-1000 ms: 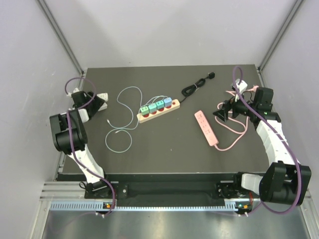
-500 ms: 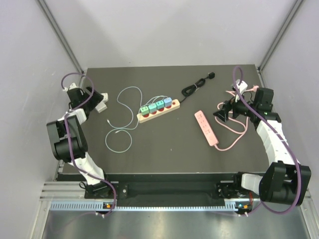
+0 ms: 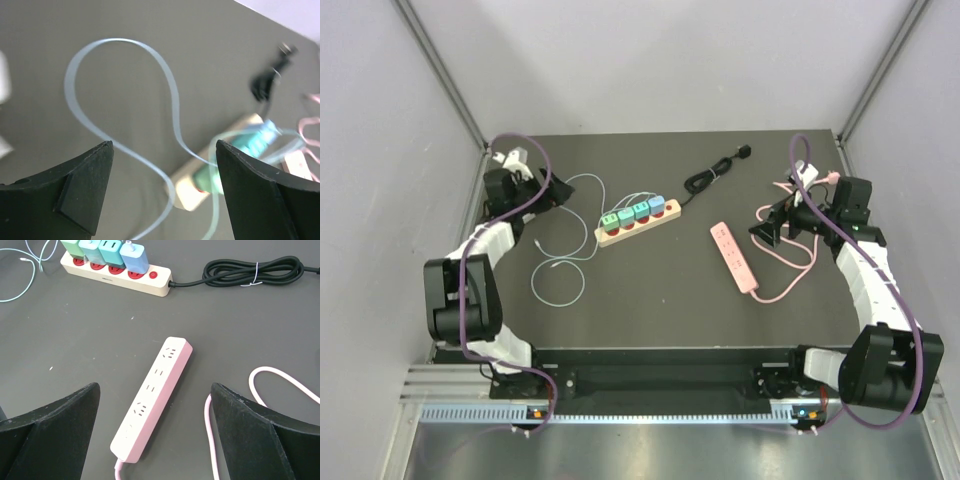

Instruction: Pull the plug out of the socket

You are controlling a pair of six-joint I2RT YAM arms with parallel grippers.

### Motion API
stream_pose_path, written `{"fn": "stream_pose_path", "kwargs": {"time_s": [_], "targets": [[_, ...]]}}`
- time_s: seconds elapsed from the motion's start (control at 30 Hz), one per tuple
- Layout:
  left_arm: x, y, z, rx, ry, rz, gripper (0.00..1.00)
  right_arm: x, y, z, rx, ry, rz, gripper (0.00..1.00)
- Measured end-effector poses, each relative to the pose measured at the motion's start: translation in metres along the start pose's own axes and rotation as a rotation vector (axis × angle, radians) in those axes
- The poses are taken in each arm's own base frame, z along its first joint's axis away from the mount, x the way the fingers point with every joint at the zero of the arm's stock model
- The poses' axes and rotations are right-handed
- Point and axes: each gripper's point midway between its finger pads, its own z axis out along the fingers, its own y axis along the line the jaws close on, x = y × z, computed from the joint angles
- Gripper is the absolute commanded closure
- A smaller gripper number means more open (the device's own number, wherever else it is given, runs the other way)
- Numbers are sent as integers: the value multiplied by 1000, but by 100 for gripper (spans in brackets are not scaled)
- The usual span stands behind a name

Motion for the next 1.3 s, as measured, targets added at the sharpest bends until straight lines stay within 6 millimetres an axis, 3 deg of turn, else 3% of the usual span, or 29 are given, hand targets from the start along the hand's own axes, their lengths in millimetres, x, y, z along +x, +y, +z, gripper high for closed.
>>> {"fn": "stream_pose_path", "kwargs": {"time_s": [0.3, 0.43, 0.67, 0.83, 1.0, 1.2, 1.3], "targets": [[16, -111, -21, 302, 37, 221, 21, 0, 1, -1, -11, -4, -5, 9], [34, -153, -30, 424, 71, 295, 22, 0, 2, -1, -15, -5, -5, 9], [80, -194, -36, 525, 179, 393, 24, 1, 3, -1, -19, -3, -1, 9], [84, -221, -31, 542, 217, 439, 29, 1, 3, -2, -20, -2, 1, 8], [94, -215, -28, 471, 267, 448, 29, 1, 2, -3, -18, -5, 2, 8], [123, -180, -27, 354, 349, 457, 28, 1, 2, -3, -21, -6, -3, 8], [128, -168, -26, 311, 367, 473, 28, 1, 3, -3, -24, -7, -3, 8]]}}
